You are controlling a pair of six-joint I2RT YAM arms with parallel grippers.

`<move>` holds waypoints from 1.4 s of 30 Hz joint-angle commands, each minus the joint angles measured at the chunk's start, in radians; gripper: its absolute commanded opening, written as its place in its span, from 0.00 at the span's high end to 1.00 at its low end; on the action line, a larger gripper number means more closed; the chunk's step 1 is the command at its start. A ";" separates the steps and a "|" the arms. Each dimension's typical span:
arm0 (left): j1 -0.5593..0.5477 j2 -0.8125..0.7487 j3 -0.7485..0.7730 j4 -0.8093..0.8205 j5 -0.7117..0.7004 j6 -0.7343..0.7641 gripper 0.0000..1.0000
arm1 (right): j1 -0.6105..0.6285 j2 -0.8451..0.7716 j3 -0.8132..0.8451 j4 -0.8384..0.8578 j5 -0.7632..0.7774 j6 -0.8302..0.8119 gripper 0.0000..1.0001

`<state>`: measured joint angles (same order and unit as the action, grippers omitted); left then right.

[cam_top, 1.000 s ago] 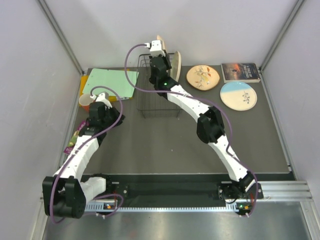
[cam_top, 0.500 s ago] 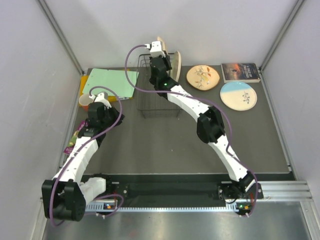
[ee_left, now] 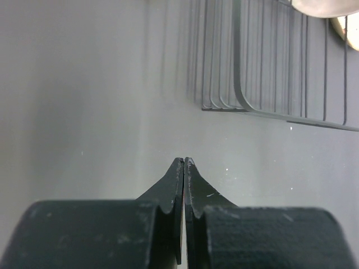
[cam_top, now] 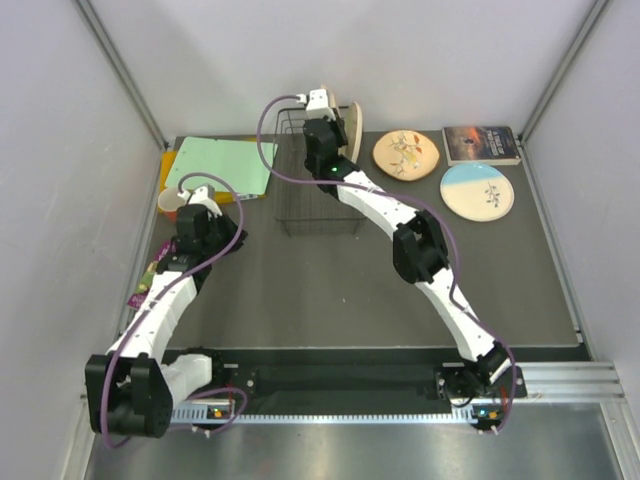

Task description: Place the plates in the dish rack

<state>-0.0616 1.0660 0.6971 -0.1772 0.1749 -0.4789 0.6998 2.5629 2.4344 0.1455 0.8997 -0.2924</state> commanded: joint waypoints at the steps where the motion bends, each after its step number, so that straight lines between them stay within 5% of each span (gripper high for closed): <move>1: 0.009 0.017 -0.013 0.045 0.000 0.006 1.00 | -0.002 -0.009 0.037 0.086 -0.015 0.041 1.00; 14: 0.016 0.061 0.012 0.028 0.006 0.017 1.00 | -0.013 0.060 0.031 0.069 -0.008 0.078 0.99; 17: 0.016 0.074 0.024 0.030 0.009 0.017 1.00 | -0.017 0.057 0.006 0.089 -0.004 0.081 0.87; 21: 0.017 0.084 0.045 0.022 0.011 0.025 1.00 | -0.022 0.046 -0.011 0.129 0.010 0.067 0.43; 25: 0.019 0.081 0.058 0.013 0.012 0.036 1.00 | -0.017 -0.009 -0.034 0.190 -0.013 0.010 0.32; 33: 0.019 0.110 0.116 0.016 0.012 0.052 1.00 | 0.047 -0.311 -0.248 0.362 -0.154 -0.148 0.31; 34: 0.019 0.118 0.137 0.010 0.011 0.056 0.95 | 0.056 -0.363 -0.256 0.361 -0.156 -0.183 0.30; 37: 0.019 0.129 0.192 -0.021 0.035 0.110 0.46 | 0.079 -0.499 -0.346 0.370 -0.168 -0.244 0.30; 38: 0.019 0.127 0.206 -0.036 0.032 0.118 0.10 | 0.079 -0.538 -0.412 0.356 -0.165 -0.252 0.28; 39: 0.019 0.124 0.222 -0.050 0.028 0.126 0.02 | 0.067 -0.575 -0.443 0.330 -0.165 -0.260 0.19; 42: 0.019 0.094 0.278 -0.074 0.015 0.169 0.01 | -0.029 -0.719 -0.521 0.108 -0.121 -0.200 0.06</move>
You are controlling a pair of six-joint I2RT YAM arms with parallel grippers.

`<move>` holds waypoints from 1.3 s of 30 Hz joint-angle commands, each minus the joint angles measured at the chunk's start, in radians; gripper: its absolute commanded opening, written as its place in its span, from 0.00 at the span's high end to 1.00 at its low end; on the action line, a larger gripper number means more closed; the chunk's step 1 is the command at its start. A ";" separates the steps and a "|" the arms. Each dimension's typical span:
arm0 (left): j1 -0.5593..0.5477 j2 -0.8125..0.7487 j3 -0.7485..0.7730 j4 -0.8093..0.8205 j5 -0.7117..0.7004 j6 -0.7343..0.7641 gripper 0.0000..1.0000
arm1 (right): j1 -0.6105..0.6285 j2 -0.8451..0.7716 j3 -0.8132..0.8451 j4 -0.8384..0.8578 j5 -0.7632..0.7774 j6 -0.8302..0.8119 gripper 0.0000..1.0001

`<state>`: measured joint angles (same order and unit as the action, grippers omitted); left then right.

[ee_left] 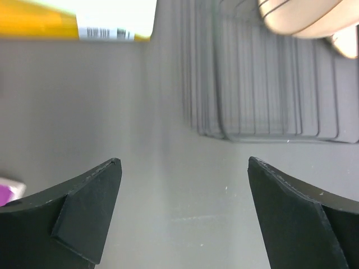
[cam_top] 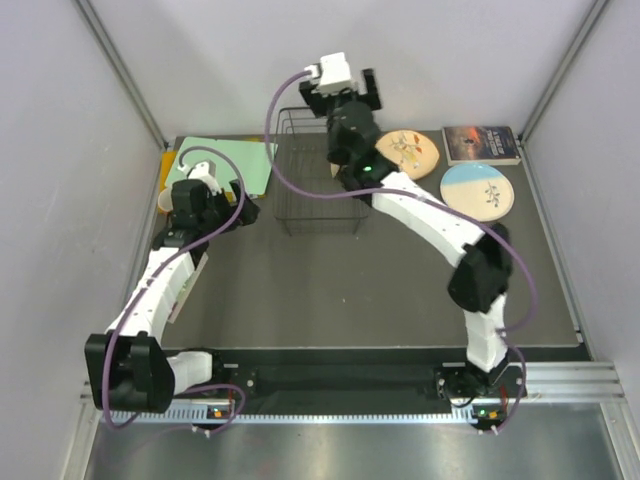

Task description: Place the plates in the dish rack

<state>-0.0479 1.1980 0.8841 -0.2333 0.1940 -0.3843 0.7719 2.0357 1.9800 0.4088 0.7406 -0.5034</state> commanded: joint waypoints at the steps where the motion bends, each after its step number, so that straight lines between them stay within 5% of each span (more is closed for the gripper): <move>1: 0.005 -0.070 0.101 -0.002 -0.045 0.082 0.01 | -0.144 -0.259 -0.070 -0.257 0.042 0.134 0.04; 5: -0.004 -0.144 0.105 0.048 -0.131 0.149 0.01 | -0.359 -0.475 -0.373 -0.463 -0.170 0.148 0.00; 10: -0.036 -0.131 0.171 0.034 -0.099 0.305 0.01 | -0.585 -0.490 -0.461 -0.740 -0.398 0.007 0.06; 11: -0.049 -0.120 0.186 0.022 -0.081 0.340 0.01 | -0.598 -0.471 -0.434 -0.845 -0.474 -0.012 0.16; 12: -0.090 -0.109 0.203 -0.009 -0.088 0.372 0.01 | -0.630 -0.448 -0.416 -0.895 -0.518 -0.030 0.46; 13: -0.116 -0.086 0.235 -0.026 -0.093 0.450 0.01 | -0.643 -0.415 -0.403 -0.930 -0.549 -0.044 0.58; 14: -0.180 -0.075 0.248 -0.041 -0.099 0.487 0.01 | -0.660 -0.405 -0.397 -0.953 -0.578 -0.044 0.80; 16: -0.239 -0.066 0.253 -0.046 -0.117 0.564 0.01 | -0.677 -0.385 -0.405 -0.933 -0.599 -0.029 0.94; 20: -0.329 -0.054 0.234 -0.021 -0.015 0.591 0.01 | -0.688 -0.277 -0.353 -1.048 -0.751 -0.115 0.58; 24: -0.359 -0.002 0.253 -0.040 0.005 0.591 0.02 | -0.706 -0.087 -0.261 -1.179 -0.782 -0.202 0.58; 39: -0.359 0.215 0.389 -0.090 -0.051 0.647 0.12 | -0.815 0.077 -0.346 -1.053 -0.856 -0.389 0.57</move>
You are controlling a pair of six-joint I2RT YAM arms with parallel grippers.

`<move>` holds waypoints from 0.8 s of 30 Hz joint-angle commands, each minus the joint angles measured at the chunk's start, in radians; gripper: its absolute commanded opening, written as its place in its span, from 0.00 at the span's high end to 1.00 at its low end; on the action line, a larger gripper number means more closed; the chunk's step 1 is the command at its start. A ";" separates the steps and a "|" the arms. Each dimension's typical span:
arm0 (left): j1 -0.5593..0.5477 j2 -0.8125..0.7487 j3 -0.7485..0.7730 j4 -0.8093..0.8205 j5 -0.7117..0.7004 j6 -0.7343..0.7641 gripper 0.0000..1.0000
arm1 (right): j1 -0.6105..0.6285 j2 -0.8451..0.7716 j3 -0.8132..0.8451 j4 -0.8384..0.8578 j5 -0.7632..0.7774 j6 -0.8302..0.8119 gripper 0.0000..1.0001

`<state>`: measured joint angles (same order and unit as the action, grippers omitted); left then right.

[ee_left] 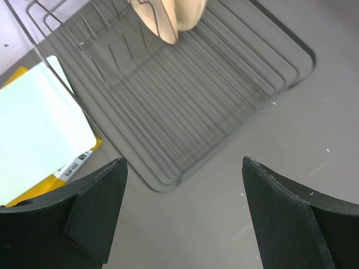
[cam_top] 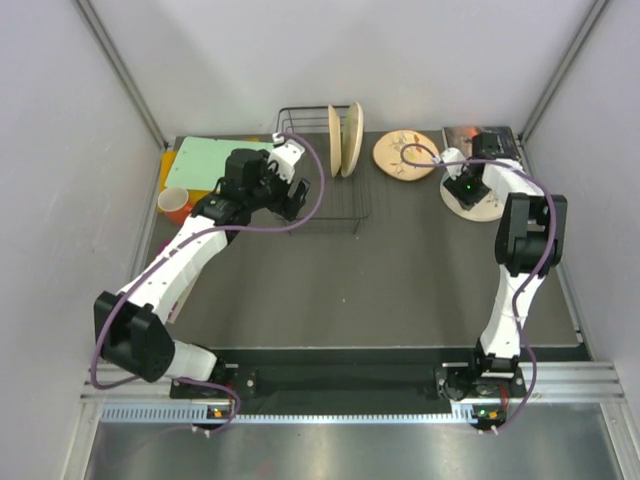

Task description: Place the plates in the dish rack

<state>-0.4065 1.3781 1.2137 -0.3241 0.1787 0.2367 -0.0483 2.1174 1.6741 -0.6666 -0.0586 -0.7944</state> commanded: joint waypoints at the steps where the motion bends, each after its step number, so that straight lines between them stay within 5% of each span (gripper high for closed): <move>1: 0.000 0.044 0.066 0.002 -0.048 0.021 0.12 | 0.019 -0.010 -0.075 0.015 -0.053 -0.114 0.57; 13: 0.032 0.093 0.072 0.030 -0.292 -0.105 0.01 | 0.185 -0.155 -0.386 -0.212 -0.154 -0.341 0.37; 14: 0.038 0.082 0.057 0.033 -0.297 -0.123 0.01 | 0.192 -0.161 -0.383 -0.243 -0.171 -0.357 0.28; 15: 0.043 0.076 0.046 0.034 -0.298 -0.126 0.01 | 0.205 -0.165 -0.379 -0.287 -0.184 -0.362 0.01; 24: 0.132 -0.028 -0.051 0.033 -0.324 -0.146 0.01 | 0.399 -0.301 -0.444 -0.378 -0.248 -0.433 0.00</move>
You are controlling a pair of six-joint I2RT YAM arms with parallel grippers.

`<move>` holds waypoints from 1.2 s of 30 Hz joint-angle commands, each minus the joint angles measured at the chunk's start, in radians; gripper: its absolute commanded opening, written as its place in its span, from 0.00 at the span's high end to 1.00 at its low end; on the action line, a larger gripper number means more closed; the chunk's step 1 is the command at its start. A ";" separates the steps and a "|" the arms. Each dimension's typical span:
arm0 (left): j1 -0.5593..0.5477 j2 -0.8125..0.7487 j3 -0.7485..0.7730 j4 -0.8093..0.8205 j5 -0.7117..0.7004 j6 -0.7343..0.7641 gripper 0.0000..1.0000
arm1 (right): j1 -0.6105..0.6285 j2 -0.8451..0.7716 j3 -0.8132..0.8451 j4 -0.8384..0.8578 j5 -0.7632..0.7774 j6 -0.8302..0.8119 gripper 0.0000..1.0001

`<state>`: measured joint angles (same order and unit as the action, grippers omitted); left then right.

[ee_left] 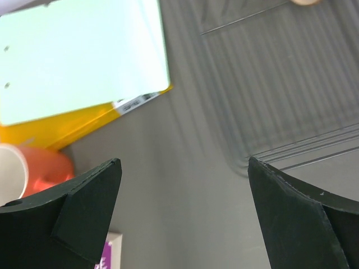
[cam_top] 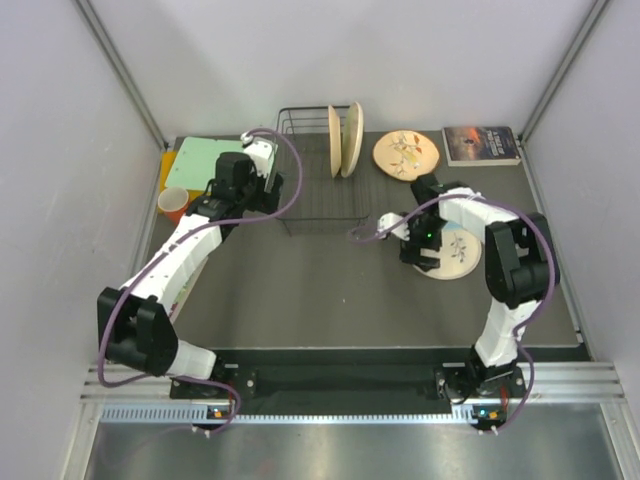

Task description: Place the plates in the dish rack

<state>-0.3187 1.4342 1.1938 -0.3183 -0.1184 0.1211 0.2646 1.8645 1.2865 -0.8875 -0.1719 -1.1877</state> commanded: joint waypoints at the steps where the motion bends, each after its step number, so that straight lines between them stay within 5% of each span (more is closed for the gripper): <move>1: 0.052 -0.095 -0.039 0.027 -0.027 -0.034 0.01 | 0.125 -0.060 -0.062 -0.160 -0.141 -0.041 0.00; 12: 0.161 -0.303 -0.126 -0.082 0.040 -0.129 0.01 | 0.363 -0.315 -0.125 -0.067 -0.209 0.083 0.00; 15: 0.181 -0.342 -0.105 -0.175 0.191 -0.241 0.01 | 0.253 -0.409 -0.089 0.056 -0.205 0.242 0.00; 20: 0.172 -0.390 -0.229 -0.055 0.617 -0.437 0.10 | -0.094 -0.403 0.026 0.165 -0.179 0.532 0.00; 27: -0.100 -0.336 -0.342 0.099 0.663 -0.433 0.09 | -0.446 -0.154 0.281 -0.094 -0.446 0.545 0.00; 36: -0.384 -0.051 -0.278 0.232 0.597 -0.322 0.11 | -0.542 0.252 0.507 -0.487 -0.595 0.206 0.00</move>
<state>-0.5938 1.3148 0.8673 -0.2298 0.5011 -0.2649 -0.2821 2.0380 1.7264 -1.1484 -0.6544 -0.8207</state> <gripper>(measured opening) 0.897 0.996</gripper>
